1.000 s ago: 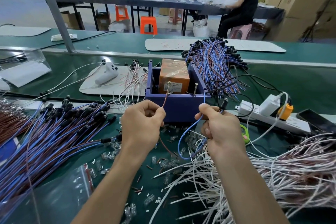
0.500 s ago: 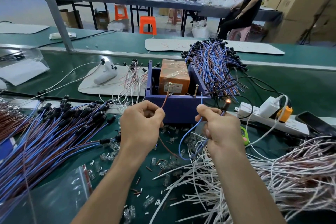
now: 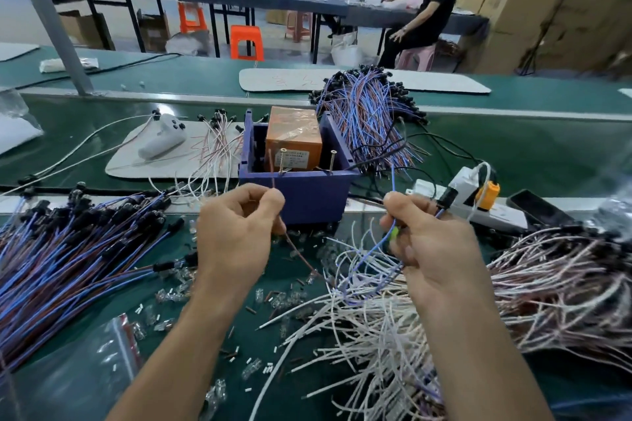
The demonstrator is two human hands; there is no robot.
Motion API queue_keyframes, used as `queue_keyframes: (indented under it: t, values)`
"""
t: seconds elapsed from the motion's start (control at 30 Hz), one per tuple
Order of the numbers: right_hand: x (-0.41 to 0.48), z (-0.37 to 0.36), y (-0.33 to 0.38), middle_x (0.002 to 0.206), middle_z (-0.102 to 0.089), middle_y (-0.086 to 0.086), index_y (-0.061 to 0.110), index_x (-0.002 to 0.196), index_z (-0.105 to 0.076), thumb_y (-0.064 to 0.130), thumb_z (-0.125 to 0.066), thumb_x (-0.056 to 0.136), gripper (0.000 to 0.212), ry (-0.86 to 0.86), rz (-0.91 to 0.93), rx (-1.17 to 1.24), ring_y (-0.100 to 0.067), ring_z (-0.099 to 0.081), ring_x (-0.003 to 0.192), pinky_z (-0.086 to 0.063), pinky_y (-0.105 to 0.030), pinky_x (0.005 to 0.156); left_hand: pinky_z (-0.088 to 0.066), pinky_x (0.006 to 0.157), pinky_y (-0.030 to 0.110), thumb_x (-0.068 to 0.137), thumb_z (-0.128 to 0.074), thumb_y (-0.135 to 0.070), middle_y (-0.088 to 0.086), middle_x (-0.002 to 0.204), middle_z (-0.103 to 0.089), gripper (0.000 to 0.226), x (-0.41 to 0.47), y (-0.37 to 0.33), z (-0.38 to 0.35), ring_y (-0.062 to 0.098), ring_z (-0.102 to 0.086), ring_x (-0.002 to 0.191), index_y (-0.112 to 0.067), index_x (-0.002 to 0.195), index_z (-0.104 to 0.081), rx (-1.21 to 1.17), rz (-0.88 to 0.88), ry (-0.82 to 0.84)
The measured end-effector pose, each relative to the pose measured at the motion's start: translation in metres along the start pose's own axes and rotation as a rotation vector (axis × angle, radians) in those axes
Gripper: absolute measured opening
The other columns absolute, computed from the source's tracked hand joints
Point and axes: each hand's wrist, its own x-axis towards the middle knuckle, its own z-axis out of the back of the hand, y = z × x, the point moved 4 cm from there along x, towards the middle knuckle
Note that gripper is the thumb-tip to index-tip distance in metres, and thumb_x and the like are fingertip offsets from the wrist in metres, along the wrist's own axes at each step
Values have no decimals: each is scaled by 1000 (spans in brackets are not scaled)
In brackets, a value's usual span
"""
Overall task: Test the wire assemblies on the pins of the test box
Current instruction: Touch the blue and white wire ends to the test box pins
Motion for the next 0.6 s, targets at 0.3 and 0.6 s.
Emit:
queue_keyframes:
  t: [0.3, 0.6]
  values:
    - [-20, 41, -1, 48, -53, 4, 10, 68, -72, 4, -75, 88, 22, -59, 8, -23, -2, -32, 35, -30, -14, 38, -49, 47, 27, 91, -77, -29, 0, 71, -77, 18, -59, -30, -81, 12, -63, 47, -32, 74, -82, 97, 89, 684]
    - [-38, 104, 10, 64, -64, -5, 1, 76, -78, 17, -55, 104, 38, -104, -54, 244, -10, -43, 48, -33, -18, 45, -45, 44, 22, 88, -76, -14, 9, 65, -74, 19, -79, -61, -113, 13, -57, 44, -19, 70, -81, 59, 134, 699]
